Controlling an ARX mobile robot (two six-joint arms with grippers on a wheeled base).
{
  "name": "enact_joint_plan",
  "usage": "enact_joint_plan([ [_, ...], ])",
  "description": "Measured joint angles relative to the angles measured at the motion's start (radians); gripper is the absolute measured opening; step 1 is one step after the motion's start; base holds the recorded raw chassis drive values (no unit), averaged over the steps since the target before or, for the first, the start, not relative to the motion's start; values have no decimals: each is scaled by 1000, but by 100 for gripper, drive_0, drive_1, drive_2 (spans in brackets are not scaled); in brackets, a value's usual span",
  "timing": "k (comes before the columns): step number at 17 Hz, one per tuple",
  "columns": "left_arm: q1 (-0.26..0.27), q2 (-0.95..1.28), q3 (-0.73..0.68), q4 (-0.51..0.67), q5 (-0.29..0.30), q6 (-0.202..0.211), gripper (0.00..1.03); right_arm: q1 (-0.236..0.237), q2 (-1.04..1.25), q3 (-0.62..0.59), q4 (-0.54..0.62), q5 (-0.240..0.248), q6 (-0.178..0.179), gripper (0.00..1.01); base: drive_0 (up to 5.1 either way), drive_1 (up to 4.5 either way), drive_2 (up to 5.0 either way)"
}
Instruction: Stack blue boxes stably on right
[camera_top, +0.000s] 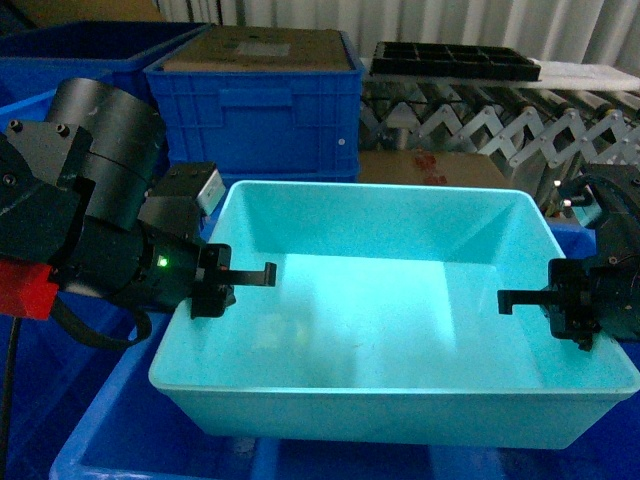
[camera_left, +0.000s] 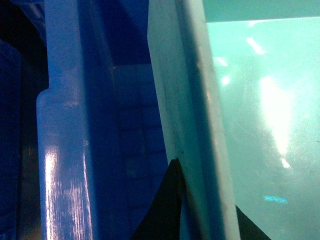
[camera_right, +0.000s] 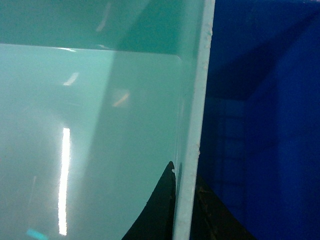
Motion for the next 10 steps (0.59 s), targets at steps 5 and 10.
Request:
enact_joint_plan([
  [5,0,8,0,-4,-2,0,6,5,1,2,-8,15,-2,7,0,0,0],
  [10,0,8,0,-4,-2,0,6,5,1,2,-8,15,-4,7,0,0,0],
])
